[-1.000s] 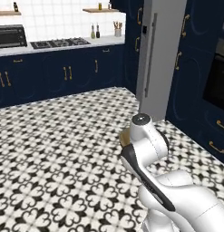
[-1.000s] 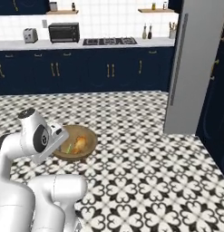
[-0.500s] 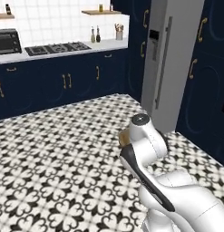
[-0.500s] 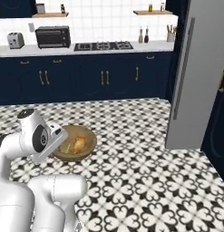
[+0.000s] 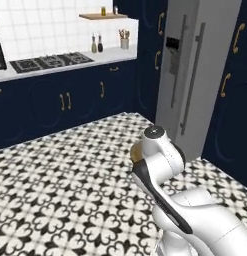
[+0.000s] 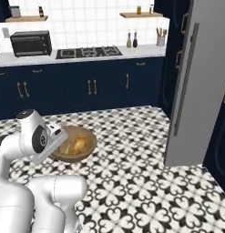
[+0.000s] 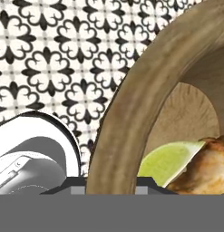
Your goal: Pick the chicken drumstick and lemon wedge from their plates and place them in the bowl. Then put the bowl in the fridge.
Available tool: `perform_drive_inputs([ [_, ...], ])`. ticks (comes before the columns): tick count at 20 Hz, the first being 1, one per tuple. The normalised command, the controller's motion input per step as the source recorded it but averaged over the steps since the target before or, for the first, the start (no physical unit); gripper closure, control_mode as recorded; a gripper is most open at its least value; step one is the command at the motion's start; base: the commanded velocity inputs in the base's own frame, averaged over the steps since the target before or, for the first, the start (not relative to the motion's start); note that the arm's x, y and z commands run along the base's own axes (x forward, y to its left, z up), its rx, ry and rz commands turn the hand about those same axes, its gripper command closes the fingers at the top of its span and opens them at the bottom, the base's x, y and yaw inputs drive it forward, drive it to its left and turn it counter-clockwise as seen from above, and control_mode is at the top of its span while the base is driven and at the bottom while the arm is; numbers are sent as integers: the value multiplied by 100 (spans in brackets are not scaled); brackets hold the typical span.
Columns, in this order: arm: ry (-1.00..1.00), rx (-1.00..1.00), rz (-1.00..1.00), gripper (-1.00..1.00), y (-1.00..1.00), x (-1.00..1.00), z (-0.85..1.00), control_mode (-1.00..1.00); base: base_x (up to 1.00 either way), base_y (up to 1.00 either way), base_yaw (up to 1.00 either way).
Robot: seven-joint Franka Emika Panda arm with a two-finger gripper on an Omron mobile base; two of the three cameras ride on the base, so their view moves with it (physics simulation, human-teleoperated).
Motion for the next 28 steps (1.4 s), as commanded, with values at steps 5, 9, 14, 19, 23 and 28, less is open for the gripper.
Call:
perform_drive_inputs([
  [5, 0, 0, 0, 100, 0, 0, 0, 100, 100, 32, -34],
  [9, 0, 0, 0, 100, 0, 0, 0, 100, 100, 42, -40],
  [14, 0, 0, 0, 100, 0, 0, 0, 100, 100, 61, -41],
  [19, 0, 0, 0, 100, 0, 0, 0, 100, 100, 86, -44],
  [23, 0, 0, 0, 100, 0, 0, 0, 100, 100, 87, -49],
  [28, 0, 0, 0, 100, 0, 0, 0, 100, 100, 89, -56],
])
